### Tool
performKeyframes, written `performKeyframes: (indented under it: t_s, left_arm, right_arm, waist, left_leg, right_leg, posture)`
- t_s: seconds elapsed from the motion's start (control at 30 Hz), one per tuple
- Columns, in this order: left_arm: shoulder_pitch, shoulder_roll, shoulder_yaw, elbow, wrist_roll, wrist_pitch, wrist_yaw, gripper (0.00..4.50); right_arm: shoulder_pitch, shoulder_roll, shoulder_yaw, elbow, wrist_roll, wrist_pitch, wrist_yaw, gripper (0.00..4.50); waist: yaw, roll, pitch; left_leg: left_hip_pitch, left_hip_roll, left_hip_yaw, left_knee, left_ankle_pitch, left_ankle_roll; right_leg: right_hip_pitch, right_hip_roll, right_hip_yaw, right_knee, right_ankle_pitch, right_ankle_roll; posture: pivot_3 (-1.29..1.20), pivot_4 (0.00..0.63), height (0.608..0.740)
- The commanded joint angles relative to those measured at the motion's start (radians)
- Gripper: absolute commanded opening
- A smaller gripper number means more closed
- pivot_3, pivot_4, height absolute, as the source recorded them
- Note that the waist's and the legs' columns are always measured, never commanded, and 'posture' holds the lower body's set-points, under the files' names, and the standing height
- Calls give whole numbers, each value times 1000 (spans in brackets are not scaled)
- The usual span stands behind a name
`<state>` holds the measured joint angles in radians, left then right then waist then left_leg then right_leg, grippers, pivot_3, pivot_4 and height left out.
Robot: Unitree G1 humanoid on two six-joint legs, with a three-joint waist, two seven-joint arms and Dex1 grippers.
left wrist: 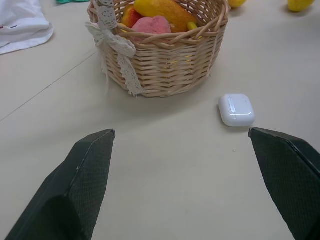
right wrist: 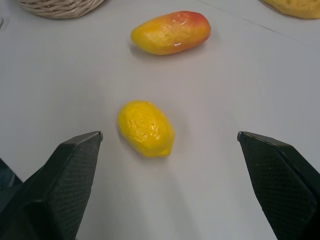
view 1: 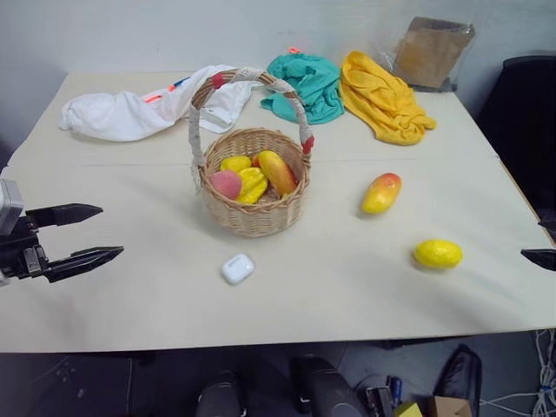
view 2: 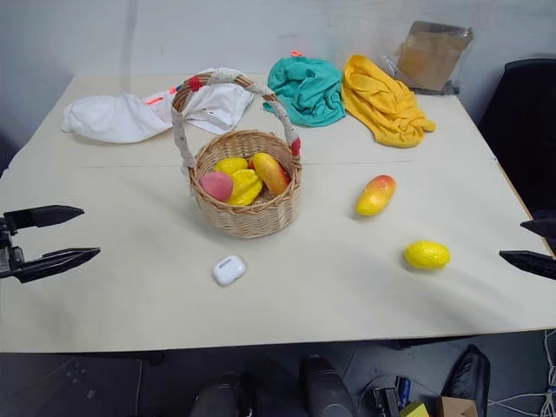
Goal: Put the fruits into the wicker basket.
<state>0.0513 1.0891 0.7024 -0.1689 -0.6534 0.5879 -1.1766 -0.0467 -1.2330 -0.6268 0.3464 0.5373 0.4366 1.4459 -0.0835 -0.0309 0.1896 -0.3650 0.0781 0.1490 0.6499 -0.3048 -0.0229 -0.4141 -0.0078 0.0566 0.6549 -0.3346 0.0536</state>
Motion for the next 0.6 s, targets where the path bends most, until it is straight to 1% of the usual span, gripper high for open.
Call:
performKeyframes:
  t_s: [0.03, 0.5, 0.6]
  left_arm:
    - [23, -3, 18, -3, 27, -57, -33, 4500]
    - [-13, -24, -15, -2, 32, -41, 42, 4500]
    - [-42, -62, -46, -83, -23, 47, 129, 4500]
  right_arm:
    - [-26, -3, -5, 10, 3, -11, 3, 4465]
    - [-34, 20, 2, 13, -28, -60, -45, 4465]
    - [-40, 28, -8, -35, -12, -50, -65, 4465]
  waist:
    - [-2, 0, 0]
    - [0, 0, 0]
    - [-1, 0, 0]
  left_leg:
    - [0, 0, 0, 0, 0, 0]
    - [1, 0, 0, 2, 0, -1]
    - [2, 0, 1, 2, 1, -1]
  right_leg:
    - [0, 0, 0, 0, 0, 0]
    - [0, 0, 0, 3, 0, 0]
    - [1, 0, 1, 4, 0, 0]
  posture:
    - [0, 150, 740]
    - [0, 150, 740]
    - [0, 150, 740]
